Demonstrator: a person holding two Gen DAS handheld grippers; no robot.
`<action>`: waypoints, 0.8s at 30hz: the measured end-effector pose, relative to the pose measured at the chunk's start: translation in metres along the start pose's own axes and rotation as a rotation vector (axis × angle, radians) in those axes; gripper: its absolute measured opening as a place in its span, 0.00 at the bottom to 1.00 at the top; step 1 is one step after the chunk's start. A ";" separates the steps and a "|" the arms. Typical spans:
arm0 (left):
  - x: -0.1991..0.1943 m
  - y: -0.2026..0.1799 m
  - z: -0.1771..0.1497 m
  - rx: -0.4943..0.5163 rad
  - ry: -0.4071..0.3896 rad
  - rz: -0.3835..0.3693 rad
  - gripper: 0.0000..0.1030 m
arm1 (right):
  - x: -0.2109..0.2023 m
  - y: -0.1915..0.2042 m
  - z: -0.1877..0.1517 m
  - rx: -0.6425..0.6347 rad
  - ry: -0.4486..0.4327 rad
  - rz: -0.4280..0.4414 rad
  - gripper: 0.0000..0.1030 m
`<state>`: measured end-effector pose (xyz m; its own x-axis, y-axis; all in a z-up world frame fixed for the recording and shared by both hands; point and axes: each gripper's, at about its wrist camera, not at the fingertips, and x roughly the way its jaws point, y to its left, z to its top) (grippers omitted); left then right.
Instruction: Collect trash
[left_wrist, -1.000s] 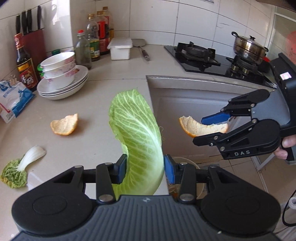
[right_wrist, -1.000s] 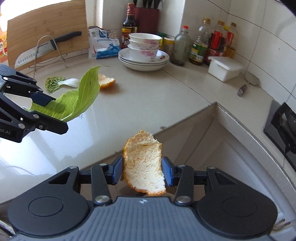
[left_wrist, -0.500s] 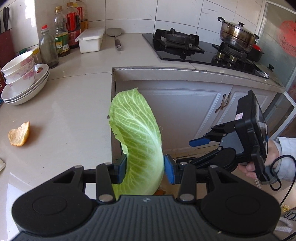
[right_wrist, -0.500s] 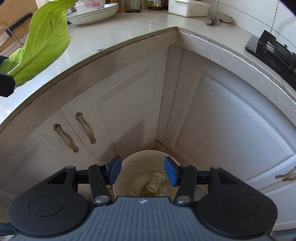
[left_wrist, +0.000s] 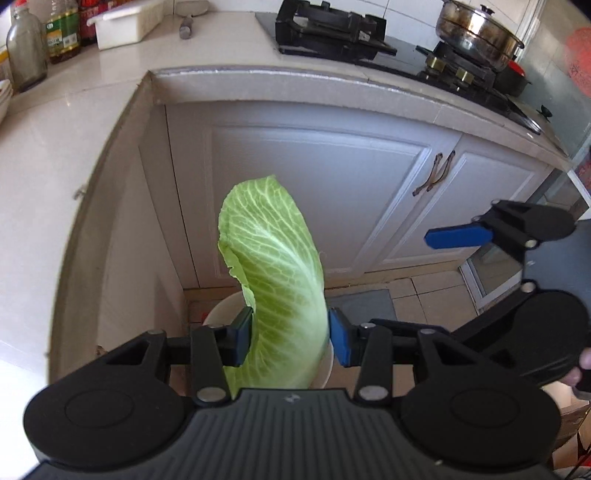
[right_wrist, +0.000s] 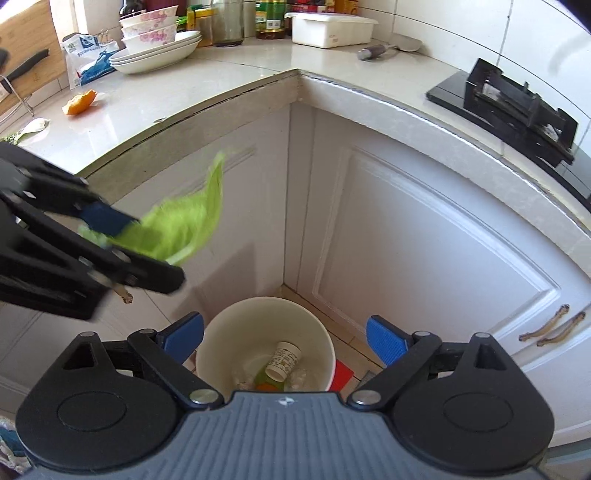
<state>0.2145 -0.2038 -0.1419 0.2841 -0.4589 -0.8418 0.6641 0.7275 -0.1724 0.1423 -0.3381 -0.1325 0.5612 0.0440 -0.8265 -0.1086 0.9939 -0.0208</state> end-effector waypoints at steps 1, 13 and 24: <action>0.008 -0.002 -0.001 -0.005 0.015 0.000 0.44 | -0.002 -0.004 -0.001 0.003 -0.001 -0.005 0.95; 0.043 -0.009 0.003 0.019 0.006 0.055 0.80 | -0.010 -0.029 -0.017 0.033 0.033 -0.058 0.95; -0.018 0.002 0.010 -0.022 -0.090 0.093 0.84 | -0.019 -0.018 0.000 -0.003 -0.018 -0.051 0.98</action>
<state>0.2182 -0.1994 -0.1221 0.4050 -0.4322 -0.8057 0.6169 0.7796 -0.1081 0.1337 -0.3568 -0.1167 0.5809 -0.0047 -0.8139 -0.0817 0.9946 -0.0640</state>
